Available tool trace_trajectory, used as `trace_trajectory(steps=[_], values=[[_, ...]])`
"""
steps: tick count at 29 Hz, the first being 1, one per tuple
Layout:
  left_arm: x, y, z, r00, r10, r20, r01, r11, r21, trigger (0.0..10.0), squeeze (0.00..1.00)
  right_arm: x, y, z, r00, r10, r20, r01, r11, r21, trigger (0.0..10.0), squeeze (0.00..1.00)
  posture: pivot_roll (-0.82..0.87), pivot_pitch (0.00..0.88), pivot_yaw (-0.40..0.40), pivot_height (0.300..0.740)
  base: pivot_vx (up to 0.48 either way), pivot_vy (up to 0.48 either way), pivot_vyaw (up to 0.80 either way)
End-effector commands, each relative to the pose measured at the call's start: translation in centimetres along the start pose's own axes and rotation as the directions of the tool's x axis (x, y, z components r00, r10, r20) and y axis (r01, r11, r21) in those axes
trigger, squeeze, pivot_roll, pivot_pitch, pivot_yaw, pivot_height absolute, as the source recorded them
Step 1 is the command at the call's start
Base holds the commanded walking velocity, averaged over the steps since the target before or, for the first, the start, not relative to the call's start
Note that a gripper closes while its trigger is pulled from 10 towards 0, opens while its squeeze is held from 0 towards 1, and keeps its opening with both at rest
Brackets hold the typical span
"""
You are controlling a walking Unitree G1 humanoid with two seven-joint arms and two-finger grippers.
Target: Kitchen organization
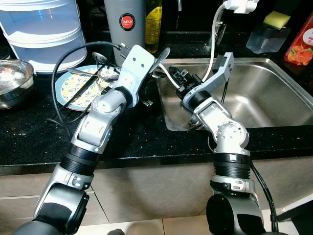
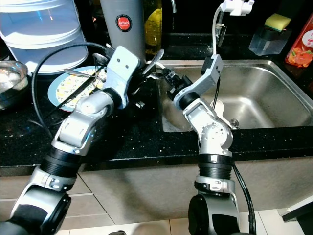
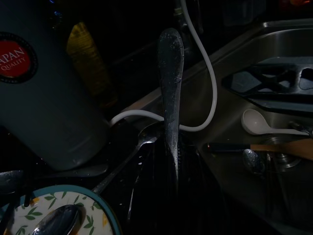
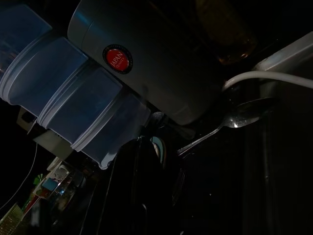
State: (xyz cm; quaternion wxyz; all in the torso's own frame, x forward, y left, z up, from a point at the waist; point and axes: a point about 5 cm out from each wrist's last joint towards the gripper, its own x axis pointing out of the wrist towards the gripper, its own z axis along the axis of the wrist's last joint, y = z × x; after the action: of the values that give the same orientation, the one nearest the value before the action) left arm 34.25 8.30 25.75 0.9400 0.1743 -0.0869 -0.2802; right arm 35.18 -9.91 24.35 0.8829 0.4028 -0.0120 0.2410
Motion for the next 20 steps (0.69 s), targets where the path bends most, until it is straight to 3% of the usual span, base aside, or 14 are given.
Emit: trace_trajectory(steps=[1,6,7,8,9,20], values=[[0.2,-0.8,0.3,0.999,-0.032,0.02,0.032,0.999,-0.006,10.0,0.0,0.1,0.0,0.0,1.0,-0.009,-0.003,0.009,1.0,-0.01,10.0,1.0,0.19,0.013,-0.044,0.74,0.0,0.0,0.0],[0.4,-1.1,0.1,0.999,-0.042,0.023,0.042,0.999,-0.008,10.0,0.0,0.2,0.1,0.0,1.0,0.003,-0.003,-0.003,1.0,-0.003,10.0,1.0,0.19,0.014,-0.044,0.74,0.0,0.0,0.0],[0.4,-1.2,0.2,0.998,-0.049,0.026,0.049,0.999,-0.009,10.0,0.0,0.1,0.2,0.0,1.0,0.01,-0.005,-0.01,1.0,-0.004,10.0,0.9,0.19,0.015,-0.043,0.74,0.0,0.0,0.0],[0.4,-1.3,0.2,0.998,-0.053,0.027,0.053,0.999,-0.01,10.0,0.0,0.1,0.3,0.0,1.0,0.013,-0.005,-0.013,1.0,-0.005,10.0,0.9,0.19,0.015,-0.043,0.74,0.0,0.0,0.0],[0.4,-1.4,0.2,0.998,-0.061,0.026,0.061,0.998,-0.012,10.0,0.0,0.1,0.3,0.0,1.0,0.018,-0.005,-0.018,1.0,-0.007,10.0,0.0,0.19,0.015,-0.043,0.74,0.0,0.0,0.0],[0.2,-3.5,-0.2,0.983,-0.181,0.011,0.181,0.983,-0.016,10.0,0.0,0.1,0.5,-0.1,1.0,0.024,-0.008,-0.024,1.0,-0.005,10.0,0.0,0.19,0.01,-0.04,0.74,0.0,0.0,0.0]])
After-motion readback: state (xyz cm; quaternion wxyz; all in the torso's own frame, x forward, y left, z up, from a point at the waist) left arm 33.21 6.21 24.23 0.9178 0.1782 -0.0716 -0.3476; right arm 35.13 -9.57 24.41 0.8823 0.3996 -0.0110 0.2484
